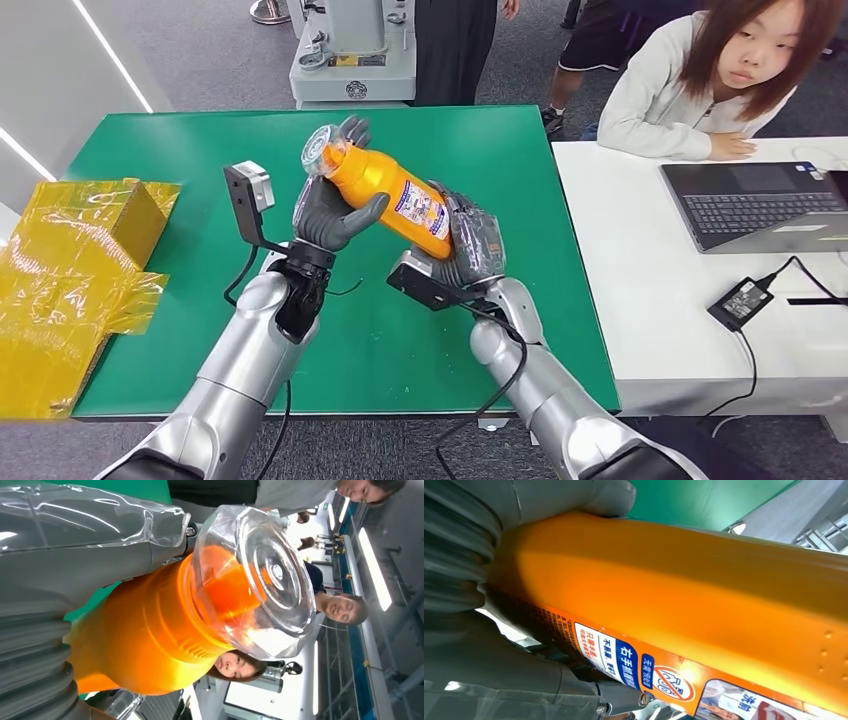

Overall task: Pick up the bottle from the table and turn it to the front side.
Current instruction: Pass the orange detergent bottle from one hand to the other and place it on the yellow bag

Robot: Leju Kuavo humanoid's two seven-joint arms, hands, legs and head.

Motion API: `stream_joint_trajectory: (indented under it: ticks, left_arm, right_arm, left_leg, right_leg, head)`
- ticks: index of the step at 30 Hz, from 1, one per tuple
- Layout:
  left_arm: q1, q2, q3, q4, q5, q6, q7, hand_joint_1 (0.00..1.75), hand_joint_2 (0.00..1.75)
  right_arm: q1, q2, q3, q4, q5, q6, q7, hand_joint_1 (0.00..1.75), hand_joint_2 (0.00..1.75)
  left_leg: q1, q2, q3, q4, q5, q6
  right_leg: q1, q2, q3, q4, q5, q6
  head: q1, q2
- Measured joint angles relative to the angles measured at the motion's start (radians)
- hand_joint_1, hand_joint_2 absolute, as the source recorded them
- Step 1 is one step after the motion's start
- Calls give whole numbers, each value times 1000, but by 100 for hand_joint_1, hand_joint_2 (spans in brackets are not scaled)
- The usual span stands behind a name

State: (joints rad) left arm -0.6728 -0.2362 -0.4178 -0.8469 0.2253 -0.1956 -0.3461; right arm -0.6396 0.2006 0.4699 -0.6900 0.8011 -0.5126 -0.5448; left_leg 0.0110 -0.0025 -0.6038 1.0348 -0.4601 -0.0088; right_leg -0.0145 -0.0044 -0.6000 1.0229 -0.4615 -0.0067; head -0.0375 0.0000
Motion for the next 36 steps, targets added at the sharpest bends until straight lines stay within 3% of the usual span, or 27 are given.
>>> stream_joint_trajectory:
  ticks: [1, 3, 5, 7, 25, 29, 36]
  left_arm:
    - [2, 0, 0, 0, 1, -1, 2, 0, 175]
    - [6, -3, 0, 0, 5, -4, 6, 73, 175]
    - [9, -7, 0, 0, 12, -8, 10, 161, 175]
    - [13, -14, 0, 0, 17, -10, 12, 175, 175]
    - [28, -50, -11, -11, 36, -5, 7, 175, 175]
    - [29, -50, -14, -12, 21, -4, -5, 175, 175]
    - [21, -46, -21, -10, -102, 33, -37, 175, 175]
  right_arm:
    - [-1, 1, 1, 6, -2, -1, 0, 175, 175]
    - [-3, 3, 1, 17, -7, -4, 0, 175, 175]
    - [-4, 3, 1, 27, -9, -8, 1, 175, 175]
    - [-5, 3, 1, 36, -12, -15, 2, 175, 175]
    - [2, -6, -1, 68, -29, -57, -4, 175, 175]
    - [2, -7, -3, 70, -53, -54, -18, 1, 175]
    - [56, -23, -43, -5, -162, 16, -54, 0, 175]
  left_leg:
    - [0, 0, 0, 0, 0, 0]
    - [0, 0, 0, 0, 0, 0]
    - [0, 0, 0, 0, 0, 0]
    - [0, 0, 0, 0, 0, 0]
    - [0, 1, 0, 0, 0, 0]
    - [0, 1, 0, 0, 0, 0]
    - [0, 0, 0, 0, 0, 0]
  right_leg:
    - [0, 0, 0, 0, 0, 0]
    - [0, 0, 0, 0, 0, 0]
    - [0, 0, 0, 0, 0, 0]
    - [0, 0, 0, 0, 0, 0]
    - [0, 1, -1, 0, 0, 0]
    - [0, 1, -1, 0, 0, 0]
    - [0, 0, -1, -1, 0, 0]
  head:
    - [0, 0]
    - [0, 0]
    - [0, 0]
    - [0, 0]
    - [0, 0]
    - [0, 0]
    - [0, 0]
